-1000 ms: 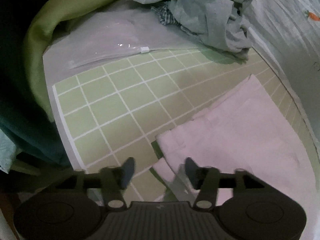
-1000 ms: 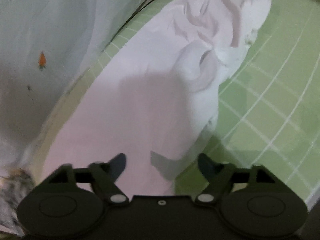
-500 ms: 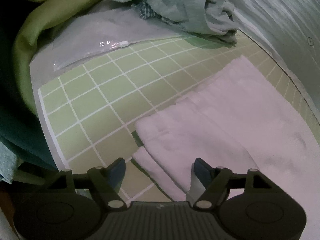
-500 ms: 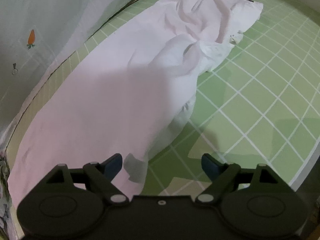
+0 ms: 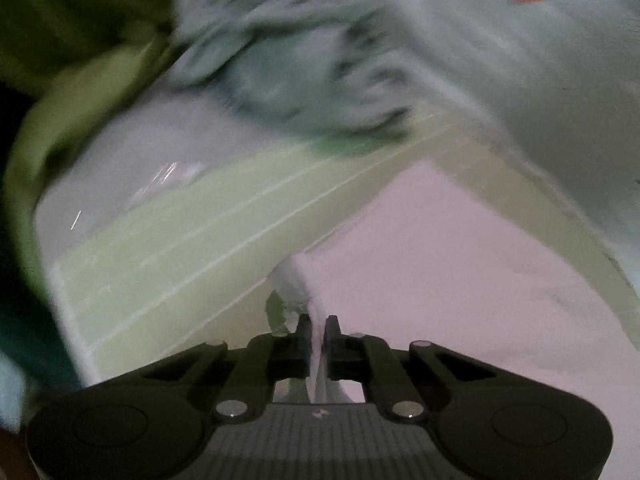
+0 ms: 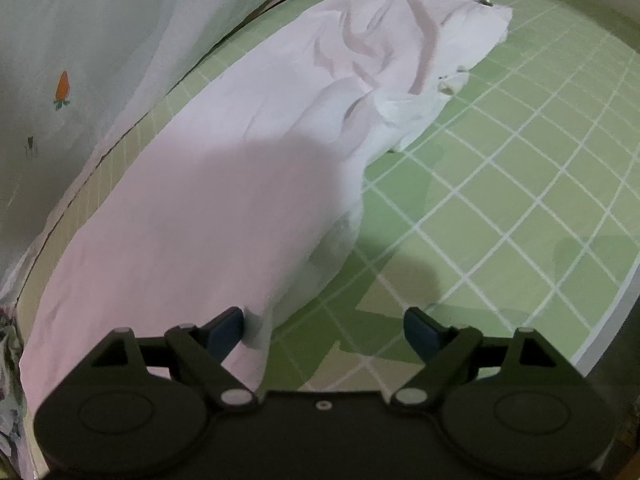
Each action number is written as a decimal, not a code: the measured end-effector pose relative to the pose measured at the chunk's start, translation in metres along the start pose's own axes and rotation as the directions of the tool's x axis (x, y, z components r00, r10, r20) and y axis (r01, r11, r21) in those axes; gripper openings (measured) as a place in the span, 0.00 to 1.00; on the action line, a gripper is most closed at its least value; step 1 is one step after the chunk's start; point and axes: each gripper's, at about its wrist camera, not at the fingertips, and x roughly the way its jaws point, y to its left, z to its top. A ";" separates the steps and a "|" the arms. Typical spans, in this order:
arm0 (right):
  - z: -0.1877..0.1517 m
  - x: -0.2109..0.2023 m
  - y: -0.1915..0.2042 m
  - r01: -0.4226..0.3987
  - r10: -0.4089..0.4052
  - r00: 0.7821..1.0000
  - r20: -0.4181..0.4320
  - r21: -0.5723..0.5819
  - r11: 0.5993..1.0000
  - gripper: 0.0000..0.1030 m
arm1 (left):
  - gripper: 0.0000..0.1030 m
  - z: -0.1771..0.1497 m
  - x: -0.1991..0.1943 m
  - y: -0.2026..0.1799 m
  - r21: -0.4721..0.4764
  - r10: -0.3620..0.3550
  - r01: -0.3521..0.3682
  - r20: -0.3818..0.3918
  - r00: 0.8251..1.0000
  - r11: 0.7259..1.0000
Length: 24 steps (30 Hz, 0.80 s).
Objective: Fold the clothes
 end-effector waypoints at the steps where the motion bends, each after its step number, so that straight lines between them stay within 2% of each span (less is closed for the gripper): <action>1: 0.001 -0.001 -0.004 -0.003 0.003 1.000 0.001 0.007 1.000 0.86 | 0.06 0.002 -0.006 -0.015 0.046 -0.027 0.026 0.026 0.999 0.999; 4: 0.005 -0.003 -0.013 -0.014 0.014 1.000 -0.002 0.023 1.000 0.86 | 0.06 -0.003 -0.023 -0.064 0.171 -0.133 0.121 0.066 0.989 0.978; 7: 0.010 -0.005 -0.020 -0.024 0.024 1.000 0.000 0.014 1.000 0.86 | 0.05 -0.029 -0.038 -0.119 0.333 -0.238 0.208 0.051 0.970 0.920; 9: 0.012 -0.007 -0.024 -0.027 0.027 1.000 0.002 0.002 1.000 0.86 | 0.05 -0.053 -0.043 -0.147 0.400 -0.294 0.276 -0.017 0.956 0.874; 11: 0.015 -0.009 -0.029 -0.026 0.026 1.000 0.005 -0.011 1.000 0.86 | 0.05 -0.085 -0.041 -0.169 0.473 -0.326 0.350 -0.136 0.936 0.809; 14: 0.019 -0.011 -0.042 -0.010 0.010 1.000 0.005 -0.013 1.000 0.86 | 0.05 -0.135 -0.032 -0.186 0.568 -0.284 0.387 -0.264 0.922 0.726; 16: 0.022 -0.012 -0.054 -0.003 0.003 1.000 0.005 0.010 1.000 0.86 | 0.05 -0.154 -0.025 -0.186 0.602 -0.225 0.357 -0.286 0.931 0.714; 17: 0.024 -0.013 -0.060 0.002 -0.002 1.000 0.007 0.022 1.000 0.86 | 0.05 -0.156 -0.023 -0.184 0.591 -0.216 0.355 -0.294 0.931 0.725; 20: 0.028 -0.015 -0.076 0.015 -0.016 1.000 0.009 0.054 0.998 0.86 | 0.05 -0.142 -0.019 -0.174 0.485 -0.256 0.391 -0.322 0.911 0.782; 21: 0.029 -0.015 -0.079 0.018 -0.019 1.000 0.008 0.063 0.998 0.86 | 0.05 -0.142 -0.021 -0.174 0.467 -0.263 0.396 -0.326 0.908 0.790; 22: 0.030 -0.015 -0.083 0.021 -0.021 1.000 0.007 0.071 0.997 0.86 | 0.05 -0.143 -0.023 -0.175 0.468 -0.266 0.399 -0.324 0.908 0.788; 24: 0.032 -0.014 -0.088 0.023 -0.023 1.000 0.004 0.086 0.996 0.86 | 0.07 -0.147 -0.025 -0.180 0.513 -0.247 0.391 -0.328 0.912 0.765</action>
